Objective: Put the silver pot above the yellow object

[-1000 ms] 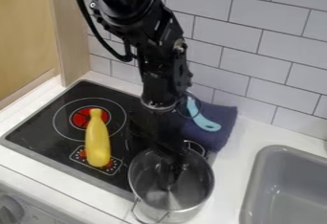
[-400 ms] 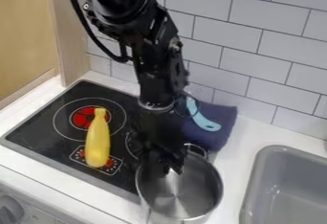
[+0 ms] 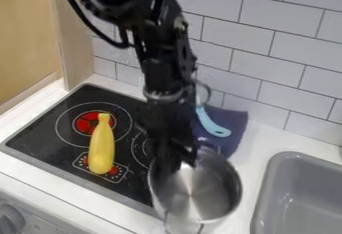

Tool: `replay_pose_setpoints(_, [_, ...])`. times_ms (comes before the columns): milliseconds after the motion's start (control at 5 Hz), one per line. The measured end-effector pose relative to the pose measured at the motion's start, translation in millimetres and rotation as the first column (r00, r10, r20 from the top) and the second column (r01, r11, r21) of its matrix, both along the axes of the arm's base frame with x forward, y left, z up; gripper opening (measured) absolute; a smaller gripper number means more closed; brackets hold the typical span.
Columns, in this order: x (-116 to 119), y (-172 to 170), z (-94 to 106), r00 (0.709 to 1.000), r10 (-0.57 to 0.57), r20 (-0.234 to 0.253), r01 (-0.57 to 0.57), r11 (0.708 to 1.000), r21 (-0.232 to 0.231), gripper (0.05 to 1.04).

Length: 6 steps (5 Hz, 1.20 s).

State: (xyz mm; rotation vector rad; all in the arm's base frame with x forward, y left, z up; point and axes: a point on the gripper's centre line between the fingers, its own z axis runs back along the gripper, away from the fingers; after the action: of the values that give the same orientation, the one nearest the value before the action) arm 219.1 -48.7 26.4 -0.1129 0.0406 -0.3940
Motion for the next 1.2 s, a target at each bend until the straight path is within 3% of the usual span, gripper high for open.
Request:
replay_pose_setpoints(200, [7, 17, 20.0, 0.995, 0.094, 0.020, -0.093, 0.995, -0.030, 0.063])
replay_pose_setpoints(400, [20, 48, 38.2, 0.966, 0.257, 0.031, -0.256, 0.966, -0.036, 0.063])
replay_pose_setpoints(600, [37, 90, 46.6, 0.895, 0.444, 0.039, -0.443, 0.896, -0.034, 0.063])
replay_pose_setpoints(800, [51, 117, 42.4, 0.818, 0.575, 0.006, -0.575, 0.817, -0.033, 0.063])
replay_pose_setpoints(1000, [73, 131, 38.4, 0.796, 0.605, -0.004, -0.605, 0.796, -0.007, 0.063])
replay_pose_setpoints(1200, [87, 143, 20.9, 0.779, 0.626, -0.043, -0.625, 0.780, 0.019, 0.063])
